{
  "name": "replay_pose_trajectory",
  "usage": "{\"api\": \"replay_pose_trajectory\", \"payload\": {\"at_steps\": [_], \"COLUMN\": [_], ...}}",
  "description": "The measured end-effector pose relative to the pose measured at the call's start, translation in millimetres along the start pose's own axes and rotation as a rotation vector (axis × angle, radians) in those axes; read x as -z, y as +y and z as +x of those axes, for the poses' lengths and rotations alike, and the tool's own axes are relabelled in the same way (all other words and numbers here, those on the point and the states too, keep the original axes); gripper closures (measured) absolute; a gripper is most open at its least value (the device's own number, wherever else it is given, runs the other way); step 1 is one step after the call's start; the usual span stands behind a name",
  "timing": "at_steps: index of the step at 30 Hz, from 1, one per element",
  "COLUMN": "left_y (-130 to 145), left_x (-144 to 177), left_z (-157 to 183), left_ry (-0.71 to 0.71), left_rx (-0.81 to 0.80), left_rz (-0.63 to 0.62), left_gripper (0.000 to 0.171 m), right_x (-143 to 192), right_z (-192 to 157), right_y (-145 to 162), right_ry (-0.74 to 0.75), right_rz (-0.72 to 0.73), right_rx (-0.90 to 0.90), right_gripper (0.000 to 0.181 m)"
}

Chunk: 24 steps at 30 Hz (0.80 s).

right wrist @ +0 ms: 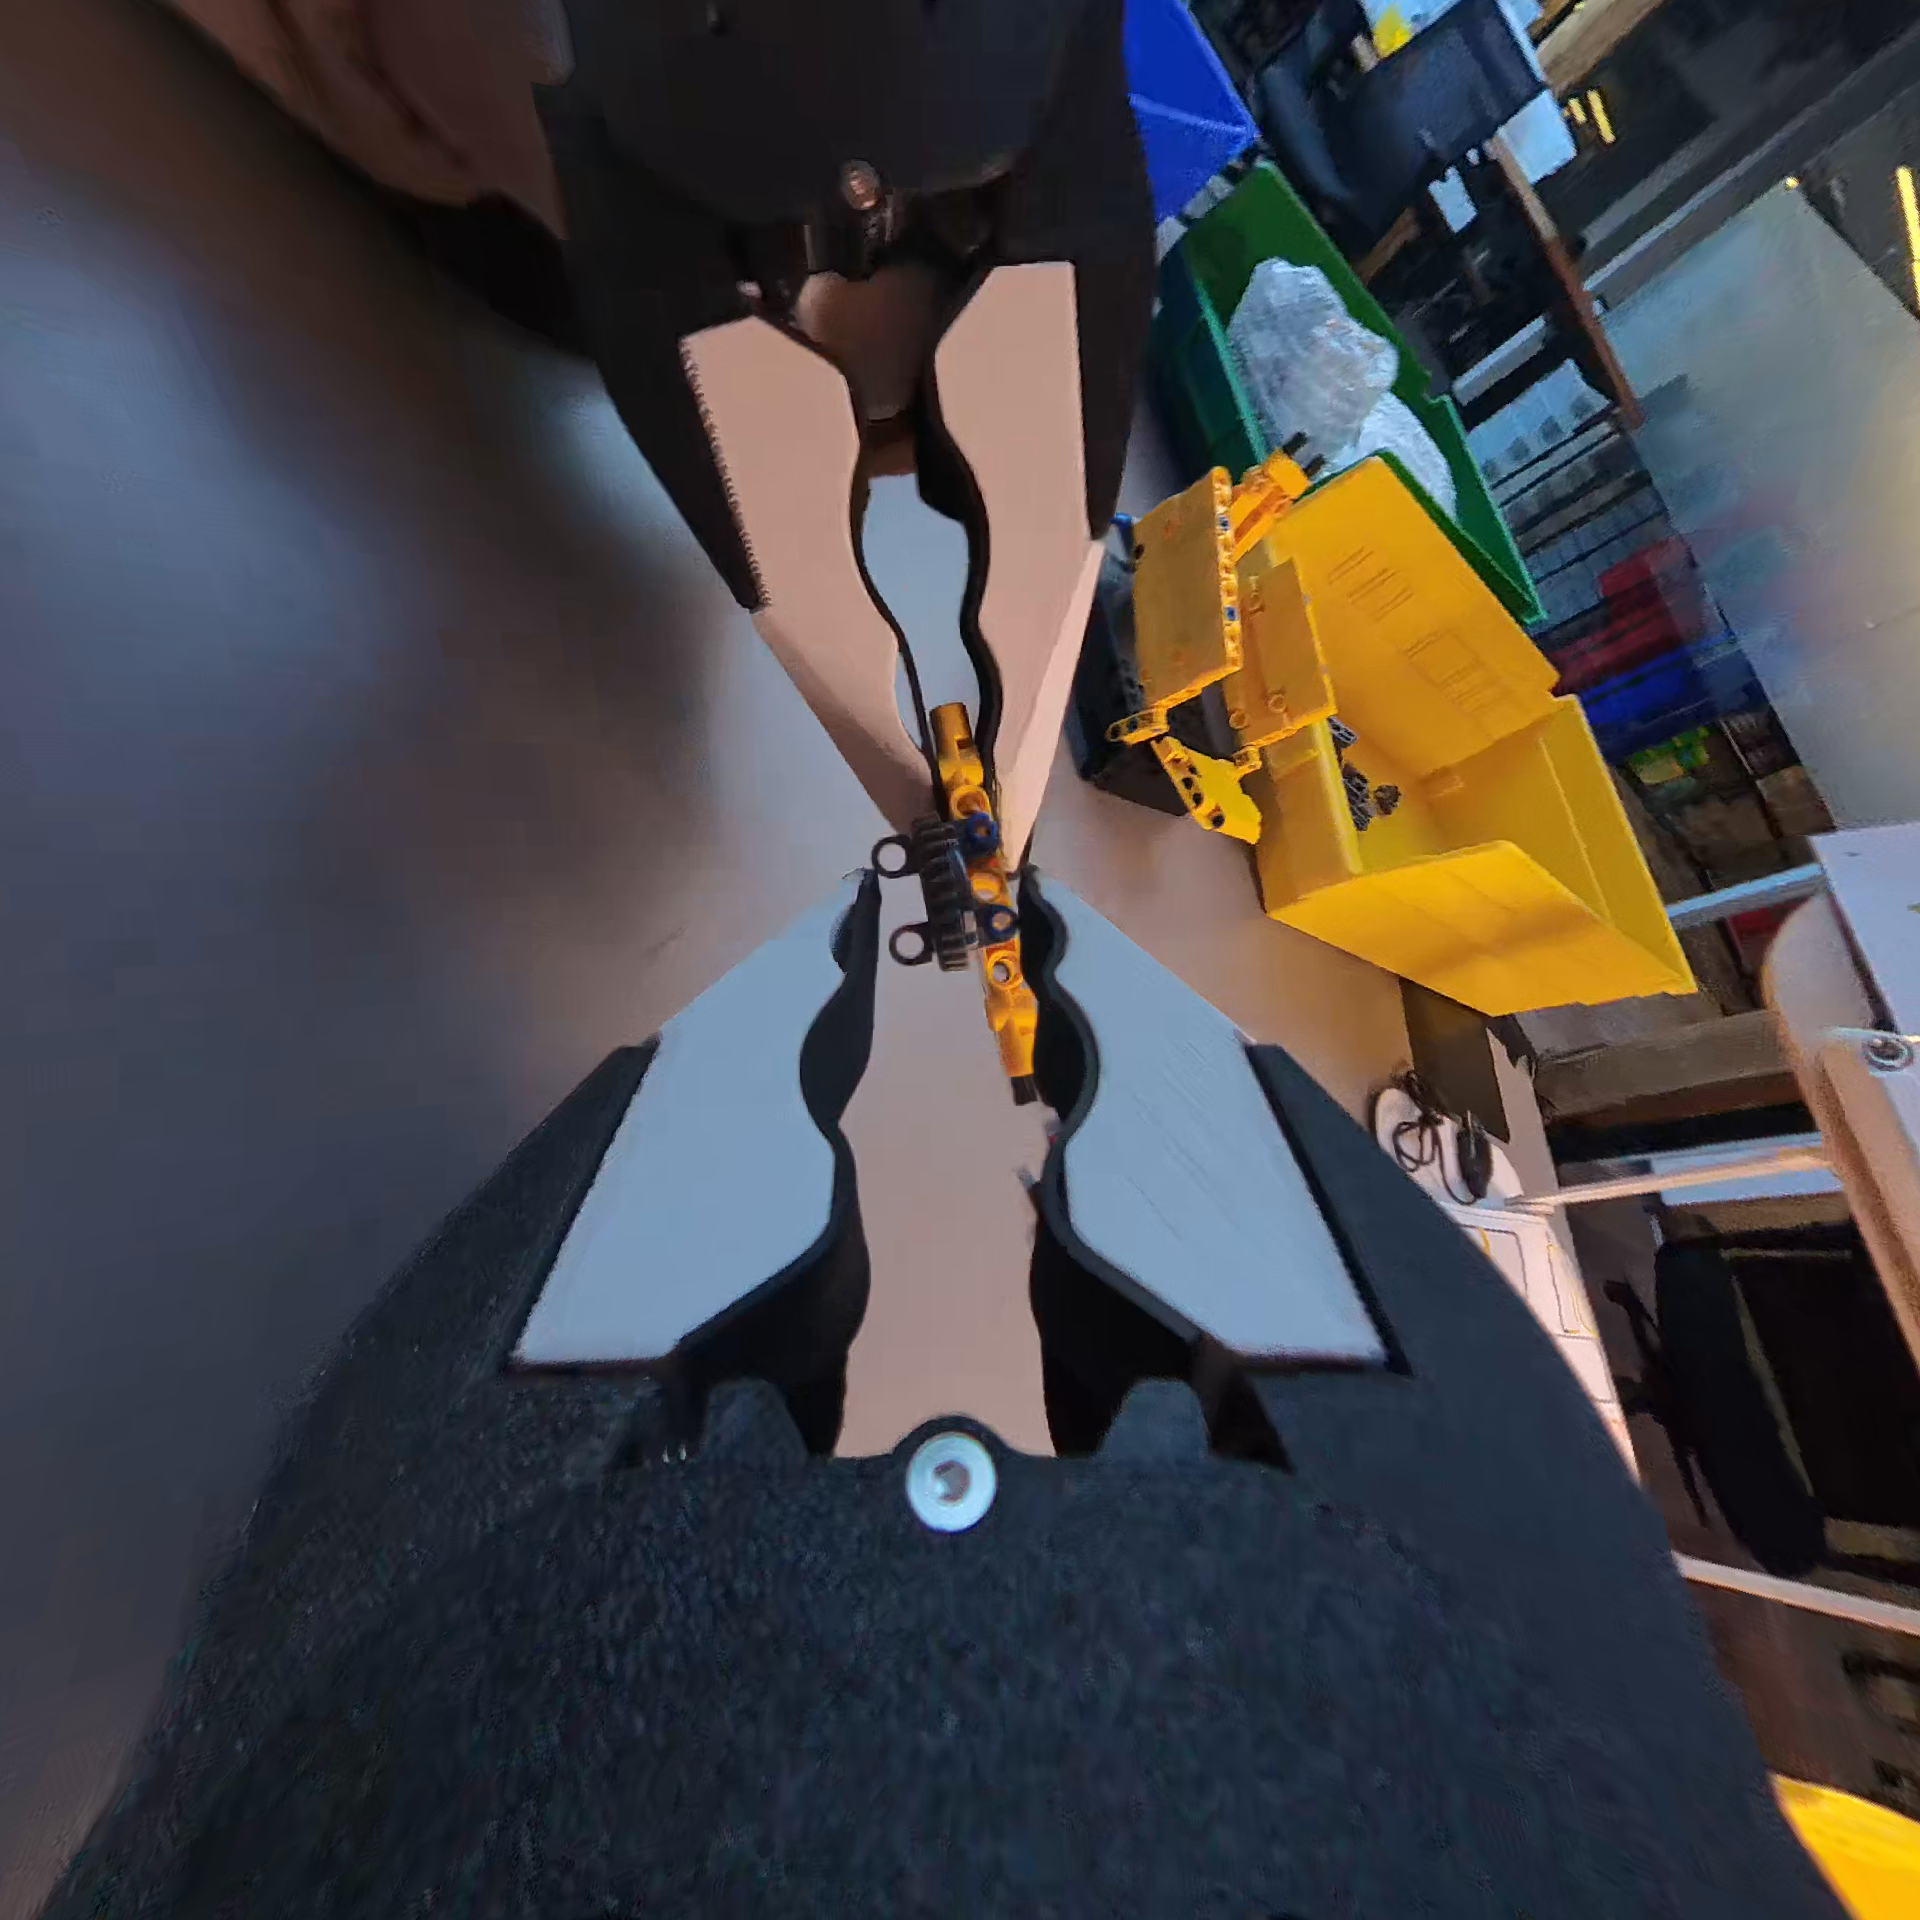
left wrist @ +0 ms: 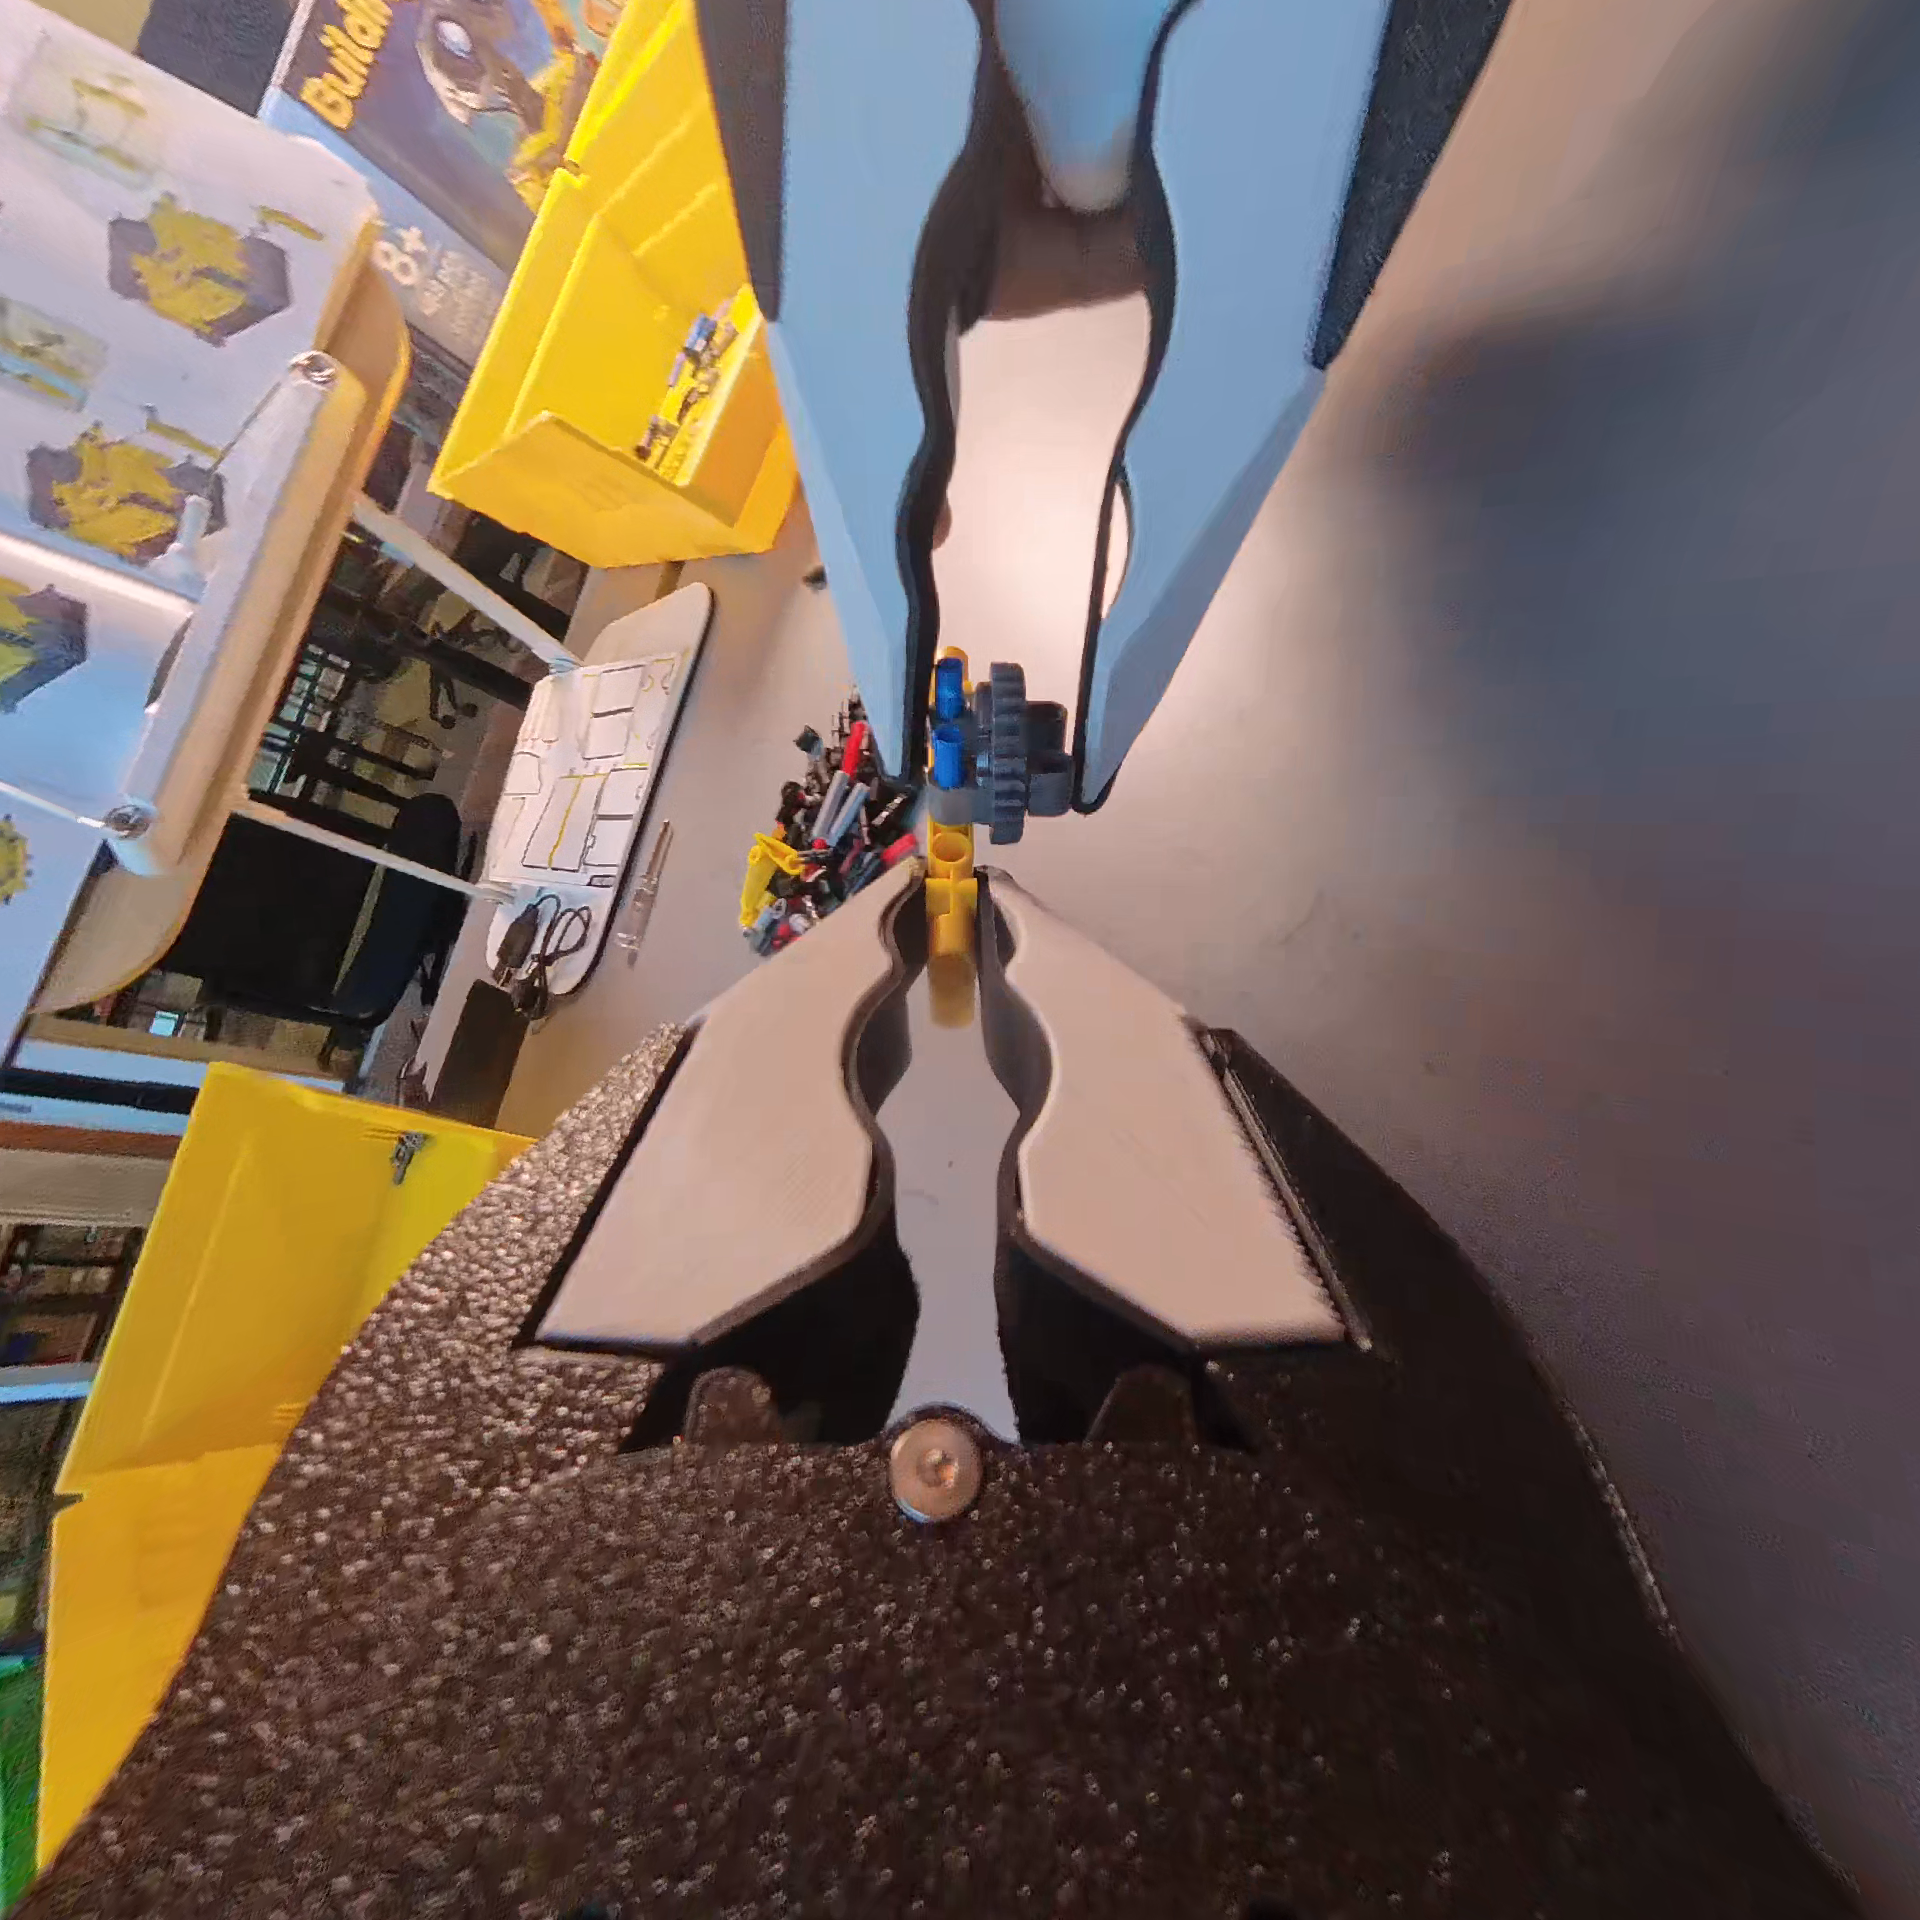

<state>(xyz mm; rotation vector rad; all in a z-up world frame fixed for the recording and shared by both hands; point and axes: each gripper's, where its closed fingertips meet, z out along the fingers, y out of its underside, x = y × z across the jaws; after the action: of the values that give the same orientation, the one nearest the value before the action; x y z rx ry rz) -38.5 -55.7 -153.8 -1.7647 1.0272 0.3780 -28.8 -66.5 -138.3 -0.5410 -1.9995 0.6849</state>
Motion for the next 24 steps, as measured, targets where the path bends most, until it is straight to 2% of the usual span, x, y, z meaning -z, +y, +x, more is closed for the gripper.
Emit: {"api": "replay_pose_trajectory", "payload": {"at_steps": [3,5,8,10,14,17,22,24], "left_y": [2.5,-0.6,-12.0,-23.8,-42.6,-54.0,-65.9,-66.9], "left_x": [-2.6,-1.6,6.8,15.5,28.6,37.1,44.9,45.3], "left_z": [7.5,10.4,6.1,7.6,13.5,13.1,-1.4,-1.7], "left_ry": [0.035,0.088,0.175,0.268,0.394,0.485,0.519,0.525], "left_rx": [-0.008,0.079,0.272,0.375,0.476,0.58,0.712,0.723], "left_rz": [-0.006,0.04,0.166,0.27,0.406,0.469,0.544,0.546], "left_gripper": [0.166,0.165,0.159,0.162,0.166,0.166,0.165,0.166], "right_x": [-2.1,-1.8,4.0,11.1,22.9,30.5,42.3,43.7], "right_z": [-9.2,-10.4,-7.3,-3.7,-3.9,-1.7,16.8,16.9], "right_y": [2.0,-0.9,-11.4,-23.8,-40.8,-52.0,-60.3,-60.5], "right_ry": [-0.022,-0.033,-0.07,-0.119,-0.255,-0.307,-0.34,-0.349], "right_rz": [-0.028,-0.003,0.109,0.223,0.388,0.473,0.556,0.546], "right_rx": [0.084,0.062,-0.085,-0.232,-0.469,-0.569,-0.705,-0.699], "right_gripper": [0.16,0.161,0.162,0.162,0.161,0.161,0.169,0.169]}}
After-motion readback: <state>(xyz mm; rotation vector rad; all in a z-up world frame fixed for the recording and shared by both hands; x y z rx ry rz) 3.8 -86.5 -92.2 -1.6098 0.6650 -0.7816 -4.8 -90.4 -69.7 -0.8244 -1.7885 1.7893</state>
